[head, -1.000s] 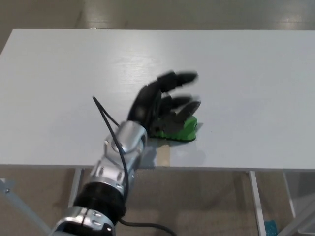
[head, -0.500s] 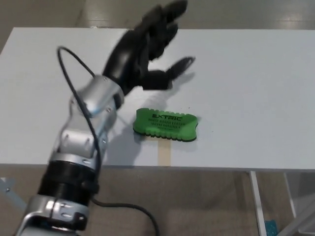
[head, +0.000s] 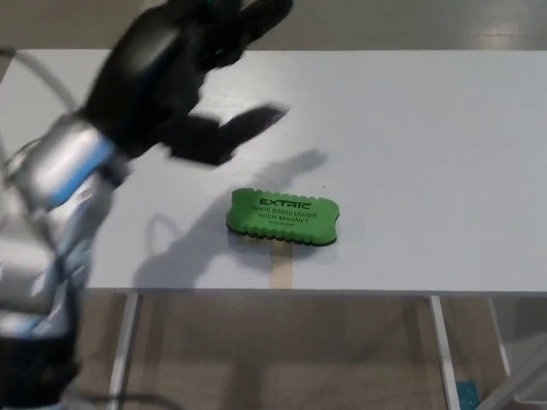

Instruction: Use the left hand to press on the green eraser and wipe the desk from center to the left and then back to center.

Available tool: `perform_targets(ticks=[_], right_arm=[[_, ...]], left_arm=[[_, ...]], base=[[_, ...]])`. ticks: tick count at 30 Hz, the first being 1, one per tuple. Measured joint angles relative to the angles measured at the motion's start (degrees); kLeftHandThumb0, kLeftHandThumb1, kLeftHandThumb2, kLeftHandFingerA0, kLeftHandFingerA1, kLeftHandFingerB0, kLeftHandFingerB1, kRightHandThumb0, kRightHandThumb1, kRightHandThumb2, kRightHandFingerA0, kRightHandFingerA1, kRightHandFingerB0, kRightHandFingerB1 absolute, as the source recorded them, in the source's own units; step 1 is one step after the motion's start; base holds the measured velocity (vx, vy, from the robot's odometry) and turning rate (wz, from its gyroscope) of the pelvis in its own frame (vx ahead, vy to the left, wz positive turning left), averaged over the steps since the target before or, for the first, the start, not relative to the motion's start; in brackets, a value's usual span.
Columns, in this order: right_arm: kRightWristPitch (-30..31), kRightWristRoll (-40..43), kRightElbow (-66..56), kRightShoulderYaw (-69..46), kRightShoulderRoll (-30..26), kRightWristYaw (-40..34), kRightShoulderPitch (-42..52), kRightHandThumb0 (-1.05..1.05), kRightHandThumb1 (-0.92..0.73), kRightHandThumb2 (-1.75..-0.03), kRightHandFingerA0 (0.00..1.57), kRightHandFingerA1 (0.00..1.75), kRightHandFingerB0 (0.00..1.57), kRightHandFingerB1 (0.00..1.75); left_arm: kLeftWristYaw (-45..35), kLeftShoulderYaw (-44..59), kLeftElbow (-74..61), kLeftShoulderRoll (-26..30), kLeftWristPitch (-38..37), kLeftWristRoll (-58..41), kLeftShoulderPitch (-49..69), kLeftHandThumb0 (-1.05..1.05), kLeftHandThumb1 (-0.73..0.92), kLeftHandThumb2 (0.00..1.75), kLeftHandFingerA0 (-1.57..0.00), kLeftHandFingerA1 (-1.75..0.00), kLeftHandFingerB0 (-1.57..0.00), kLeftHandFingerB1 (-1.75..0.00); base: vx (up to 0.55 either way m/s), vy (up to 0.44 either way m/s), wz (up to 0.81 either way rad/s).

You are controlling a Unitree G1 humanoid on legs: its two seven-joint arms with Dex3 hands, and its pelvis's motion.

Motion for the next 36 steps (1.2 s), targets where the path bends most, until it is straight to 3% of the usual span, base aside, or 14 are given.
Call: perform_targets(ticks=[5, 6, 17, 18, 20, 21, 22, 28, 29, 30, 31, 33, 34, 36], right_arm=[[0.01, 0.4, -0.64, -0.6, -0.01, 0.57, 0.54, -0.4, -0.71, -0.62, 0.62, 0.5, 0.49, 0.36], [0.01, 0.42, -0.9, -0.71, -0.01, 0.56, 0.56, -0.41, -0.71, -0.63, 0.61, 0.49, 0.48, 0.36], [0.13, 1.53, -7.84, -3.26, 0.06, 0.31, 0.5, -0.38, -0.71, -0.62, 0.64, 0.47, 0.45, 0.35], [0.13, 1.66, -8.71, -3.65, 0.07, 0.24, 0.42, -0.47, -0.61, -0.86, 0.58, 0.58, 0.34, 0.46], [0.12, 1.79, -9.77, -4.15, 0.09, 0.15, 0.37, -0.47, -0.61, -0.86, 0.58, 0.59, 0.3, 0.45], [0.12, 1.86, -10.29, -4.4, 0.12, 0.09, 0.34, -0.47, -0.61, -0.86, 0.58, 0.59, 0.3, 0.45], [0.1, 1.96, -11.03, -4.77, 0.2, -0.11, 0.36, -0.41, -0.72, -0.62, 0.63, 0.47, 0.3, 0.3], [0.05, 2.14, -12.52, -6.07, 0.87, -1.05, 2.19, -0.4, -0.75, -0.62, 0.58, 0.45, 0.27, 0.29], [0.03, 2.12, -12.49, -6.09, 0.97, -1.06, 2.4, -0.42, -0.75, -0.63, 0.56, 0.44, 0.26, 0.29], [0.03, 2.11, -12.4, -6.1, 1.13, -1.06, 2.77, -0.42, -0.75, -0.63, 0.56, 0.44, 0.26, 0.29], [0.02, 2.1, -12.31, -6.09, 1.19, -1.06, 2.9, -0.49, -0.62, -0.88, 0.49, 0.56, 0.2, 0.43], [-0.04, 2.06, -11.84, -6.06, 1.47, -1.06, 3.39, -0.49, -0.62, -0.88, 0.49, 0.56, 0.2, 0.43], [-0.08, 2.04, -11.41, -6.02, 1.64, -1.06, 3.6, -0.42, -0.76, -0.63, 0.55, 0.47, 0.25, 0.29], [-0.11, 2.0, -10.4, -5.9, 2.11, -1.06, 3.94, -0.42, -0.76, -0.63, 0.54, 0.48, 0.26, 0.29]], left_arm=[[-3.19, 5.89, -7.6, 4.01, 1.14, -4.47, 11.43, -0.26, 0.32, 0.89, -0.11, -0.51, -0.13, -0.52], [-3.63, 6.85, -8.44, 4.33, 1.25, -5.09, 12.99, -0.51, 0.52, 0.56, -0.28, -0.33, -0.27, -0.36], [-12.08, 18.65, -16.14, 6.87, 2.49, -14.75, 37.15, -0.48, 0.45, 0.69, -0.33, -0.45, -0.25, -0.42], [-13.3, 19.61, -16.12, 6.9, 2.52, -15.62, 40.07, -0.5, 0.44, 0.7, -0.35, -0.46, -0.25, -0.41], [-14.92, 20.49, -15.59, 6.95, 2.43, -16.4, 43.57, -0.5, 0.44, 0.7, -0.35, -0.46, -0.26, -0.41], [-15.66, 20.75, -14.89, 7.03, 2.39, -16.54, 45.47, -0.5, 0.44, 0.7, -0.35, -0.46, -0.26, -0.41], [-16.82, 21.05, -12.92, 7.25, 2.2, -16.34, 49.53, -0.51, 0.43, 0.7, -0.35, -0.45, -0.29, -0.42], [-17.56, 19.7, 0.02, 7.91, 1.12, -12.15, 57.79, -0.47, 0.53, 0.57, -0.4, -0.37, -0.36, -0.34], [-17.33, 19.43, 1.74, 7.8, 0.8, -11.62, 57.8, -0.49, 0.37, 0.77, -0.36, -0.52, -0.27, -0.46], [-16.68, 18.93, 4.74, 7.42, 0.23, -10.65, 57.67, -0.49, 0.37, 0.77, -0.36, -0.52, -0.27, -0.46], [-16.32, 18.64, 6.35, 7.14, -0.13, -10.13, 57.48, -0.51, 0.37, 0.75, -0.31, -0.49, -0.31, -0.47], [-14.84, 18.02, 10.71, 5.75, -1.18, -8.81, 56.9, -0.51, 0.37, 0.75, -0.31, -0.49, -0.31, -0.47], [-14.01, 17.81, 12.79, 4.87, -1.69, -8.25, 56.52, -0.46, 0.54, 0.56, -0.32, -0.36, -0.37, -0.34], [-12.21, 17.51, 16.75, 2.81, -2.57, -7.07, 55.67, -0.42, 0.55, 0.57, -0.28, -0.36, -0.32, -0.34]], base=[[0.0, 0.0, 0.0], [0.0, 0.0, 0.0], [0.0, 0.0, 0.0], [0.0, 0.0, 0.0], [0.0, 0.0, 0.0], [0.0, 0.0, 0.0], [0.0, 0.0, 0.0], [0.0, 0.0, 0.0], [0.0, 0.0, 0.0], [0.0, 0.0, 0.0], [0.0, 0.0, 0.0], [0.0, 0.0, 0.0], [0.0, 0.0, 0.0], [0.0, 0.0, 0.0]])
